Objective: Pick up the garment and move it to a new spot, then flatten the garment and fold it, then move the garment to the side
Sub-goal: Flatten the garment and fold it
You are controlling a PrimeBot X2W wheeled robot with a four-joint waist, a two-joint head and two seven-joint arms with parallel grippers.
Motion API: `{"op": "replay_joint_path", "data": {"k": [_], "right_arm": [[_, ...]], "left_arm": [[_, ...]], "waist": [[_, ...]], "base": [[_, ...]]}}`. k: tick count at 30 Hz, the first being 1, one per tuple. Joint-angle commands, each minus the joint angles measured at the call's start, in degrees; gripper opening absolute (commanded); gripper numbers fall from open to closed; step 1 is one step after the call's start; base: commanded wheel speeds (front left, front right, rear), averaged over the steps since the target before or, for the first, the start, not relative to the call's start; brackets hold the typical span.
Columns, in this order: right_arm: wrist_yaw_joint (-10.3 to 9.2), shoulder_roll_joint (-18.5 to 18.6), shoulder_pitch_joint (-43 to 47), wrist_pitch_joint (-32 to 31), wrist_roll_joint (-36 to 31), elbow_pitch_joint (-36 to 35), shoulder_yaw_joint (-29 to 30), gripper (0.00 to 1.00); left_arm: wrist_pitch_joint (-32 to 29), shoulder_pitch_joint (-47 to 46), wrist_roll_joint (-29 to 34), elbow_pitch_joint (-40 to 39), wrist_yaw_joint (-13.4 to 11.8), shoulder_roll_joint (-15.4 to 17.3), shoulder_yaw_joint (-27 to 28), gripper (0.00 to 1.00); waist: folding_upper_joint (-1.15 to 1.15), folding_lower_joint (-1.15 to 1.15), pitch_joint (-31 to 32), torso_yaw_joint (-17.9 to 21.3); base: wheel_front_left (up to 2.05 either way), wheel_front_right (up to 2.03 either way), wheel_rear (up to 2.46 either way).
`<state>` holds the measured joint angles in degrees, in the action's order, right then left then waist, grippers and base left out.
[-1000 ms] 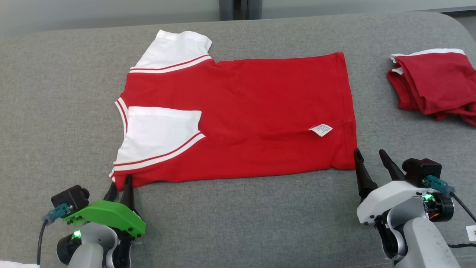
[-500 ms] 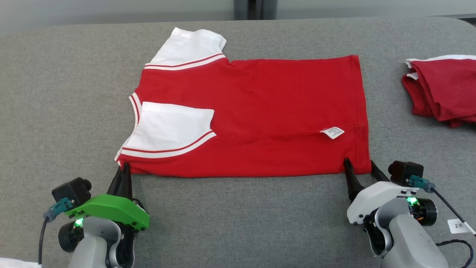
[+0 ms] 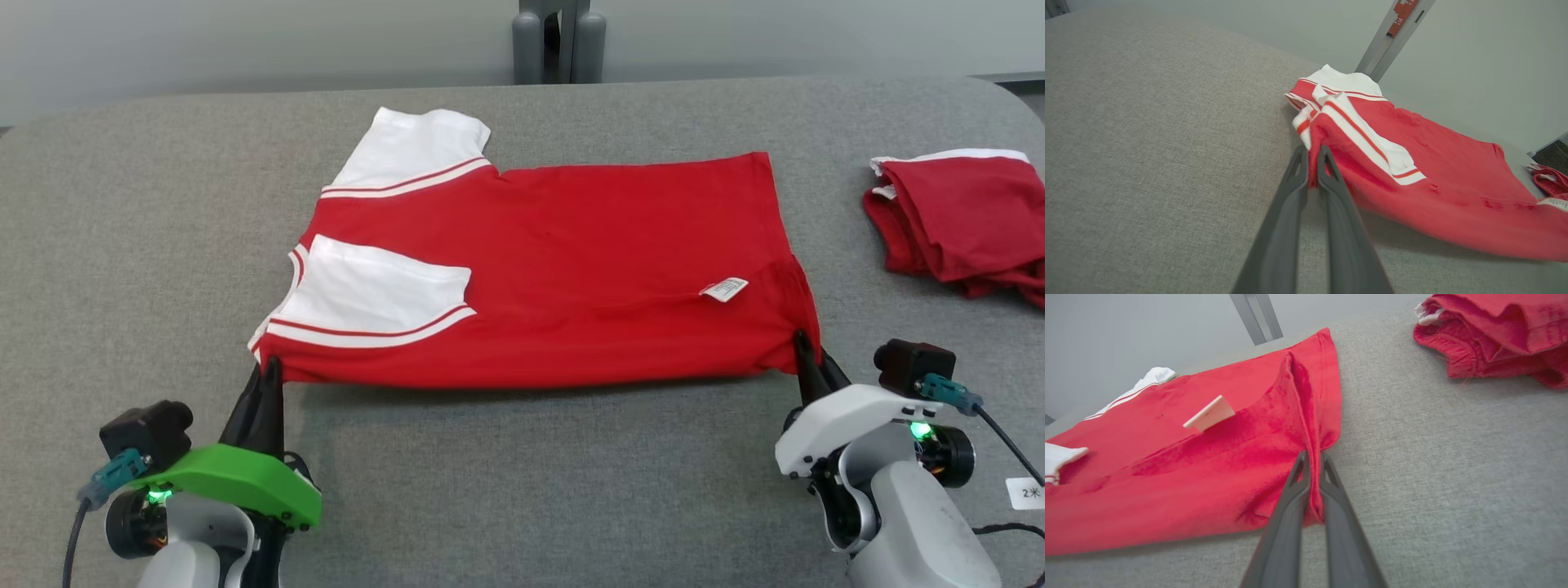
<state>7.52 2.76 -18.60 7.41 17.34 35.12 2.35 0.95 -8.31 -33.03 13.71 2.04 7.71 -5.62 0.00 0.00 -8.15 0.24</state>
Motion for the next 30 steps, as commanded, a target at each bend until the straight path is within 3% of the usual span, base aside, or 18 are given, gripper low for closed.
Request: {"op": "replay_joint_path", "data": {"k": [1, 10, 15, 16, 17, 18, 19, 20, 30], "right_arm": [[-0.07, 0.3, 2.2, -1.3, -0.5, -2.0, 0.7, 0.00], [-0.07, 0.2, 17.5, -14.4, 1.4, -23.8, 3.0, 0.00], [-0.07, 0.2, 22.8, -17.4, 4.3, -27.2, 4.4, 0.00], [-0.07, 0.2, 23.2, -17.4, 4.8, -26.7, 4.6, 0.27], [-0.07, 0.2, 23.5, -17.5, 4.7, -26.1, 4.7, 0.85], [-0.07, 0.2, 23.6, -17.4, 4.5, -25.7, 4.7, 1.00], [-0.07, 0.3, 23.7, -17.1, 4.7, -25.3, 4.7, 1.00], [-0.07, 0.2, 23.8, -16.8, 4.9, -25.0, 4.8, 1.00], [-0.06, 0.2, 21.6, -14.8, 1.1, -27.5, 6.6, 1.00]], "left_arm": [[-0.9, 2.0, 0.4, -1.7, -0.3, 0.8, -0.2, 0.00], [-8.2, 14.1, -0.5, -14.5, -3.3, 2.6, -1.4, 0.00], [-8.4, 18.2, -1.3, -14.2, -4.9, 0.9, -1.7, 0.00], [-8.2, 18.4, -1.1, -13.6, -5.1, 0.9, -1.7, 0.00], [-8.0, 18.5, -0.8, -12.8, -5.2, 0.8, -1.8, 0.16], [-8.0, 18.5, -0.6, -12.2, -5.3, 0.6, -2.1, 0.67], [-7.9, 18.3, -0.5, -11.8, -5.3, 0.5, -2.4, 0.87], [-7.9, 18.2, -0.5, -11.4, -5.3, 0.4, -2.4, 1.00], [-7.6, 11.9, 1.5, -13.1, -4.5, 4.9, -1.1, 1.00]], "waist": [[0.00, 0.00, 1.5, 0.3], [0.00, 0.00, 3.0, 0.5], [0.00, 0.00, 2.9, 0.6], [0.00, 0.00, 2.8, 0.6], [0.00, 0.00, 2.8, 0.6], [0.00, 0.00, 2.7, 0.6], [0.00, 0.00, 2.6, 0.6], [0.00, 0.00, 2.6, 0.7], [0.00, 0.00, 0.6, 2.3]], "base": [[0.00, 0.00, 0.00], [0.00, 0.00, 0.00], [0.00, 0.00, 0.00], [0.00, 0.00, 0.00], [0.00, 0.00, 0.00], [0.00, 0.00, 0.00], [0.00, 0.00, 0.00], [0.00, 0.00, 0.00], [0.00, 0.00, 0.00]]}}
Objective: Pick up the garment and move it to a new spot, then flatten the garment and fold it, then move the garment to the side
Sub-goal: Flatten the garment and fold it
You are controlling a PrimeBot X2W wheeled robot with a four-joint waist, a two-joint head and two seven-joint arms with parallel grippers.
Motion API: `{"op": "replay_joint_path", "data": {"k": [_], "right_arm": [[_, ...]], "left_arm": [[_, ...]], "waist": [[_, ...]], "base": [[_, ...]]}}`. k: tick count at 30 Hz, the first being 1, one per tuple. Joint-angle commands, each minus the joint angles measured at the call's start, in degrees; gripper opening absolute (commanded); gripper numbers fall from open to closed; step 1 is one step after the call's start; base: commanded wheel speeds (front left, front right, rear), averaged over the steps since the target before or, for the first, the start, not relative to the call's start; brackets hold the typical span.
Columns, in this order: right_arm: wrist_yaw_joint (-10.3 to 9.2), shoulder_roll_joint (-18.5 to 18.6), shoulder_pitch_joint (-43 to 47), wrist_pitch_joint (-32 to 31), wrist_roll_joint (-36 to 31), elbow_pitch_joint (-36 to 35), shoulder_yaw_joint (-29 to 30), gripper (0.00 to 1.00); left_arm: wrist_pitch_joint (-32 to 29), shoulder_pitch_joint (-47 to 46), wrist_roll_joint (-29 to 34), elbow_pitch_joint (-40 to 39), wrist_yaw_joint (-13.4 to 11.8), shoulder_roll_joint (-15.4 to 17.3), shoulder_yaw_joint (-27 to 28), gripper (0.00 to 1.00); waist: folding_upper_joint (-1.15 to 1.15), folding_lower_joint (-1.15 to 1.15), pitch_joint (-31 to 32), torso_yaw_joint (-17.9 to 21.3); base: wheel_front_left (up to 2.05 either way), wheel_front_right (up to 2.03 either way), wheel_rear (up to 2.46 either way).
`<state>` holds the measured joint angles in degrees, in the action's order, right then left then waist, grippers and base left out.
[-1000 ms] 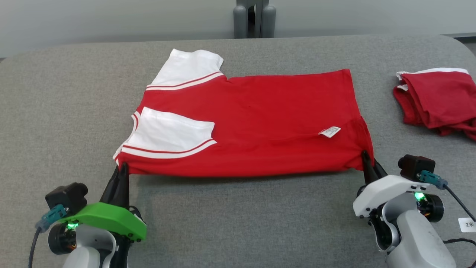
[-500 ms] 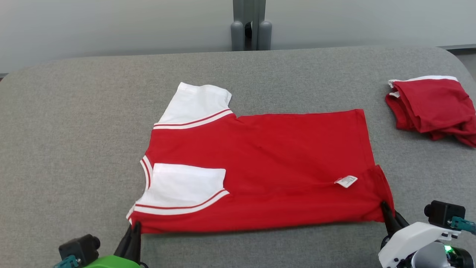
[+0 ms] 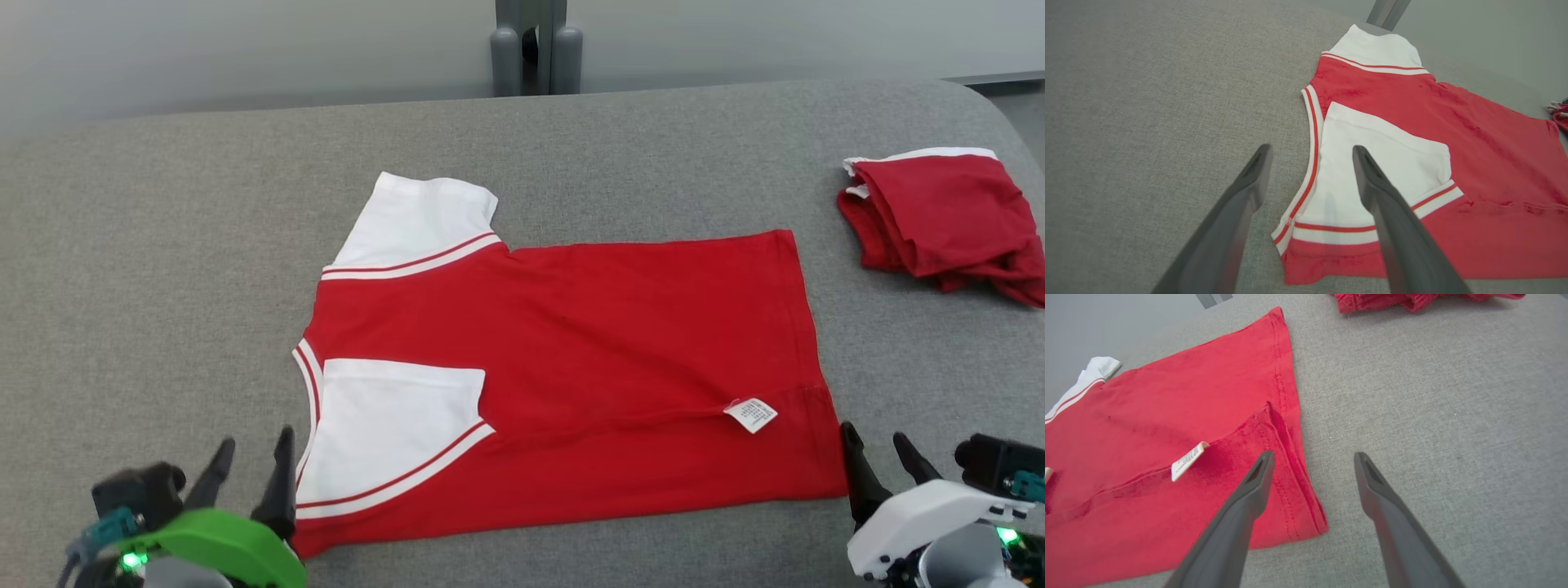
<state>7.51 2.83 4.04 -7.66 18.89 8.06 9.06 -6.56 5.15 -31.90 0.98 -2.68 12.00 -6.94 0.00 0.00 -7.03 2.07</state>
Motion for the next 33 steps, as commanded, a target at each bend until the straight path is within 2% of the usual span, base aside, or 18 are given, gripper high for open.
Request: {"op": "replay_joint_path", "data": {"k": [1, 7, 12, 20, 29, 33], "right_arm": [[-0.05, 0.1, -1.6, 0.3, -0.7, -1.0, -0.3, 1.00], [-0.05, 0.2, -7.3, -1.0, -2.4, -5.6, -3.6, 1.00], [-0.05, 0.1, -14.4, -2.4, -3.8, -7.5, -7.4, 1.00], [-0.05, 0.1, -24.5, -2.1, -4.3, -6.7, -13.0, 1.00], [-0.05, 0.1, -31.5, 0.0, -4.0, -3.8, -16.2, 1.00], [-0.05, 0.1, -33.2, 1.0, -3.5, -2.4, -17.3, 1.00]], "left_arm": [[-0.5, -3.1, 0.9, -0.6, 0.5, 1.4, 0.1, 1.00], [-6.0, -18.5, 3.6, -1.2, 3.8, 7.6, -1.0, 1.00], [-13.4, -34.8, 4.1, 1.9, 6.6, 12.1, -2.0, 1.00], [-22.5, -51.7, 2.5, 11.9, 8.7, 14.9, -4.2, 1.00], [-26.1, -57.9, 0.8, 21.3, 9.4, 15.1, -5.9, 1.00], [-27.9, -58.8, 0.1, 24.2, 9.5, 16.2, -5.8, 1.00]], "waist": [[0.00, 0.00, -0.9, 0.6], [0.00, 0.00, -5.1, 2.6], [0.00, 0.00, -11.0, 5.6], [0.00, 0.00, -19.3, 10.7], [0.00, 0.00, -24.7, 14.6], [0.00, 0.00, -26.0, 15.9]], "base": [[0.00, 0.00, 0.00], [0.00, 0.00, 0.00], [0.00, 0.00, 0.00], [0.00, 0.00, 0.00], [0.00, 0.00, 0.00], [0.00, 0.00, 0.00]]}}
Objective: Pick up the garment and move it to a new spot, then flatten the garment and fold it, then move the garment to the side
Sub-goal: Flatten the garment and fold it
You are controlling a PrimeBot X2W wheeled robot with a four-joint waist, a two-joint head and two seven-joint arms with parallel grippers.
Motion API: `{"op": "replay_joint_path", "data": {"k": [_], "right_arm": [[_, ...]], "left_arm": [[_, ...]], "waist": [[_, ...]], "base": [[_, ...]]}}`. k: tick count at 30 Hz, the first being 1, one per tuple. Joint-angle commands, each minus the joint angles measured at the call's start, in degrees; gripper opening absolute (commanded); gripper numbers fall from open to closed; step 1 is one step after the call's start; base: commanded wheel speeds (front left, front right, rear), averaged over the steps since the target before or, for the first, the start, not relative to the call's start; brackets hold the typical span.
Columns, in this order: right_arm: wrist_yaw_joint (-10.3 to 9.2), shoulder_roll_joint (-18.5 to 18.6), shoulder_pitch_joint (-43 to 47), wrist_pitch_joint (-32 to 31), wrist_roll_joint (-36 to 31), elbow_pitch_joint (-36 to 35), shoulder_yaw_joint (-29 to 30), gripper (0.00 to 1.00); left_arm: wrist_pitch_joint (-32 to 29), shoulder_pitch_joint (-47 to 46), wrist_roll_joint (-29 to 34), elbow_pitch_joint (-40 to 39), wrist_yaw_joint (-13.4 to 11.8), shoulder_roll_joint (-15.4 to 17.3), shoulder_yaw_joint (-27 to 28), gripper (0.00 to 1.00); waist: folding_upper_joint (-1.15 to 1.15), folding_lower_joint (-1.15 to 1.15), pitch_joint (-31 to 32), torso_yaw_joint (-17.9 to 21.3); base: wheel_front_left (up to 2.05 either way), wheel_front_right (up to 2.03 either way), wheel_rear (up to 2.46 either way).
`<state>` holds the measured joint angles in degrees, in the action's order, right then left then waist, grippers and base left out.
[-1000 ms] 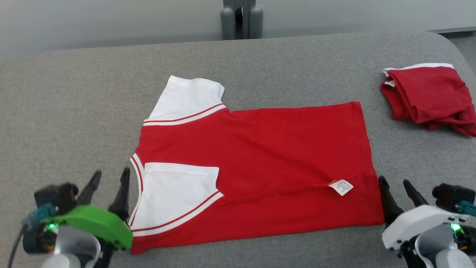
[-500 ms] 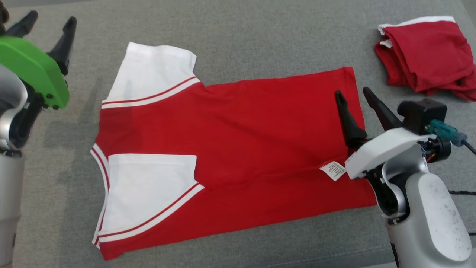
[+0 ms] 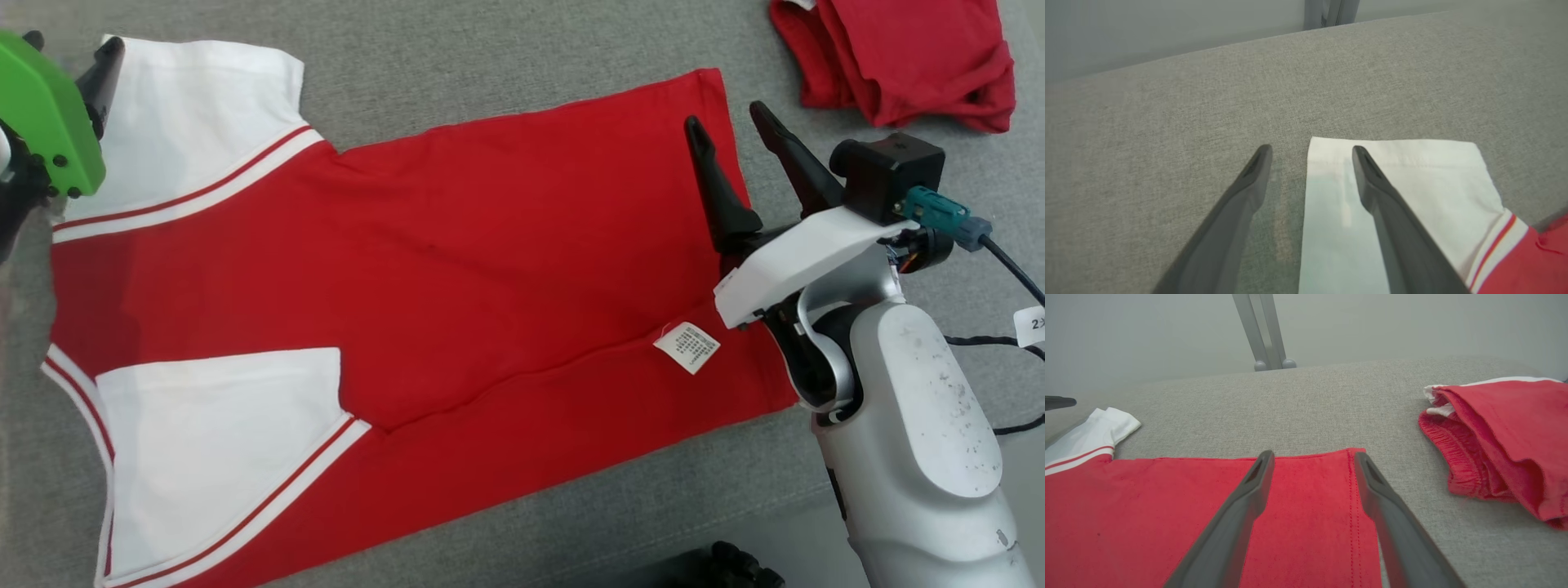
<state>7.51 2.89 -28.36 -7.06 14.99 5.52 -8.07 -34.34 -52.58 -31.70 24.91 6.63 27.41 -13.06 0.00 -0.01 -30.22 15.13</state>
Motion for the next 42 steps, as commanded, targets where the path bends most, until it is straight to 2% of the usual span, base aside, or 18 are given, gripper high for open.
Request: {"op": "replay_joint_path", "data": {"k": [1, 10, 12, 14, 15, 23, 31, 40, 41, 42], "right_arm": [[-0.05, 0.0, -1.1, 0.6, 0.5, 0.4, -0.4, 1.00], [-0.05, 0.0, -3.0, 2.2, 0.9, 3.1, -0.9, 1.00], [-0.05, 0.0, -3.5, 2.2, 0.4, 3.7, -0.6, 1.00], [-0.05, 0.0, -4.0, 2.3, 0.1, 4.2, -0.4, 1.00], [-0.05, 0.0, -4.2, 2.2, -0.1, 4.6, -0.3, 1.00], [-0.05, 0.2, -9.0, -0.6, -3.2, 9.6, -0.6, 1.00], [-0.06, 4.2, -17.0, -6.1, -5.5, 20.7, -2.0, 1.00], [-0.06, 8.1, -20.0, -11.0, -3.5, 27.7, -4.9, 1.00], [-0.06, 8.3, -20.1, -11.0, -3.3, 28.2, -5.1, 0.47], [-0.06, 8.4, -20.3, -11.0, -3.2, 28.5, -5.1, 0.39]], "left_arm": [[-0.3, -1.2, -0.2, 0.7, 0.2, 1.1, 0.3, 1.00], [-2.3, -1.0, -1.6, 3.9, 0.0, 1.9, 0.2, 1.00], [-2.6, -1.0, -1.9, 4.0, 0.2, 1.8, -0.3, 0.58], [-2.9, -1.0, -2.1, 3.9, 0.3, 1.6, -0.7, 0.06], [-3.1, -0.9, -2.3, 3.8, 0.4, 1.4, -1.0, 0.00], [-0.8, -1.8, -3.1, 1.3, 0.7, 1.0, -2.6, 0.00], [2.4, -2.6, -5.6, -2.1, 0.9, -1.0, -4.9, 0.00], [5.1, -0.9, -8.1, -6.1, 0.9, -1.7, -8.0, 0.00], [5.3, -0.7, -8.5, -6.6, 0.9, -1.6, -8.3, 0.00], [5.5, -0.6, -8.8, -6.9, 0.9, -1.4, -8.5, 0.00]], "waist": [[0.00, 0.01, -3.0, 3.1], [0.00, 0.01, -3.8, 4.1], [0.00, 0.01, -3.7, 4.0], [0.00, 0.01, -3.5, 3.8], [0.00, 0.01, -3.4, 3.7], [0.00, 0.01, -2.4, 1.3], [0.00, 0.01, -0.8, -3.4], [0.00, 0.01, 0.5, -6.7], [0.00, 0.01, 0.7, -6.9], [0.00, 0.01, 0.9, -7.0]], "base": [[0.00, 0.00, 0.00], [0.00, 0.00, 0.00], [0.00, 0.00, 0.00], [0.00, 0.00, 0.00], [0.00, 0.00, 0.00], [0.00, 0.00, 0.00], [0.00, 0.00, 0.00], [0.00, 0.00, 0.00], [0.00, 0.00, 0.00], [0.00, 0.00, 0.00]]}}
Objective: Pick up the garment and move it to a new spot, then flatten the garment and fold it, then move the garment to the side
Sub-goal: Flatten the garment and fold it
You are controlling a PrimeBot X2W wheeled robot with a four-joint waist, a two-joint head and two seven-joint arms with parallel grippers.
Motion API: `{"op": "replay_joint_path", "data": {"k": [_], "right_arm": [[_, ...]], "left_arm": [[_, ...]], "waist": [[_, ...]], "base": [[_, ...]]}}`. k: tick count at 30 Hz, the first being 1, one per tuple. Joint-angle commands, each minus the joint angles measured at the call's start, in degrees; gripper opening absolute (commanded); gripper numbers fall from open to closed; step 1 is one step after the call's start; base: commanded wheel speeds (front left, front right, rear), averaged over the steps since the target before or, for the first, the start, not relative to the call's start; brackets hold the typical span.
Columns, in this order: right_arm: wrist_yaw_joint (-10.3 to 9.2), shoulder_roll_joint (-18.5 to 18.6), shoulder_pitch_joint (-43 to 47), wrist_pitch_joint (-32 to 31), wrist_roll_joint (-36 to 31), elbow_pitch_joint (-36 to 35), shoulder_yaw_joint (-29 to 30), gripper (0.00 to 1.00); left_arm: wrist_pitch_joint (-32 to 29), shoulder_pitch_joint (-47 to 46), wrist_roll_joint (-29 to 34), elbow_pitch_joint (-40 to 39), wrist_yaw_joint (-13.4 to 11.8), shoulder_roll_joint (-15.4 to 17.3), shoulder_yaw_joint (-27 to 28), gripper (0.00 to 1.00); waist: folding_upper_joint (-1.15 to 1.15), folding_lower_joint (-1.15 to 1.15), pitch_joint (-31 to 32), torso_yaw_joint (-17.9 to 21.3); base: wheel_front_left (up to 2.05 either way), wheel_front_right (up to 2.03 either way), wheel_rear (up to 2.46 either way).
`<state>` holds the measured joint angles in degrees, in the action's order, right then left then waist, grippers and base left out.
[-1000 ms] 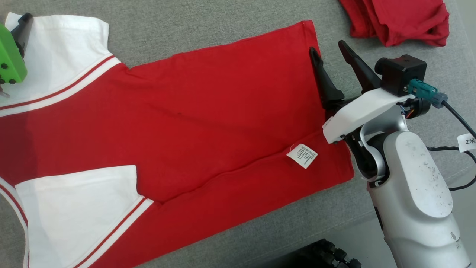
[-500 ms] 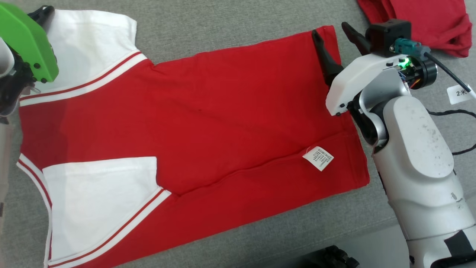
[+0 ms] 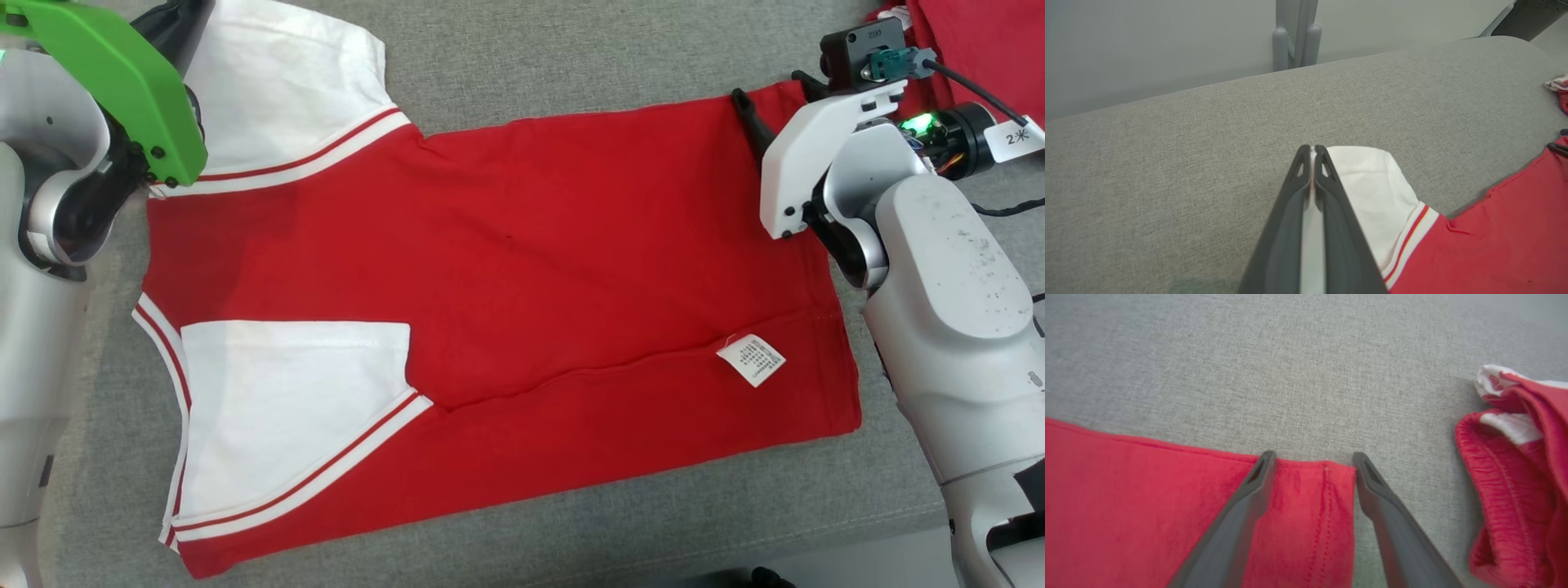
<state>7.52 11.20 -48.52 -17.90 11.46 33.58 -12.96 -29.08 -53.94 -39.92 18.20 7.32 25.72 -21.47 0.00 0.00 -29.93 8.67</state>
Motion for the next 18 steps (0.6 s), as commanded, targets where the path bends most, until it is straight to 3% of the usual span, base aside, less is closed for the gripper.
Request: {"op": "replay_joint_path", "data": {"k": [1, 2, 3, 18], "right_arm": [[-0.07, 0.3, -0.3, -0.1, 0.4, 0.8, -0.3, 0.27], [-0.07, 0.4, -0.4, 0.0, 0.5, 1.1, -0.3, 0.20], [-0.07, 0.6, -0.5, 0.2, 0.4, 1.3, -0.4, 0.00], [-0.07, 3.6, 4.3, 8.5, 1.9, -3.1, -3.6, 0.00]], "left_arm": [[0.4, 0.9, -0.9, -0.4, 0.2, 0.5, -0.2, 0.00], [0.6, 1.1, -1.0, -0.6, 0.2, 0.6, -0.4, 0.00], [0.9, 1.3, -1.2, -0.7, 0.2, 0.8, -0.5, 0.00], [6.3, 12.3, -7.1, -9.5, -0.3, 2.0, 2.0, 0.00]], "waist": [[0.00, 0.00, 0.8, -0.7], [0.00, 0.00, 1.0, -0.8], [0.00, 0.00, 1.3, -0.9], [0.00, 0.00, 7.3, -2.2]], "base": [[0.00, 0.00, 0.00], [0.00, 0.00, 0.00], [0.00, 0.00, 0.00], [0.00, 0.00, 0.00]]}}
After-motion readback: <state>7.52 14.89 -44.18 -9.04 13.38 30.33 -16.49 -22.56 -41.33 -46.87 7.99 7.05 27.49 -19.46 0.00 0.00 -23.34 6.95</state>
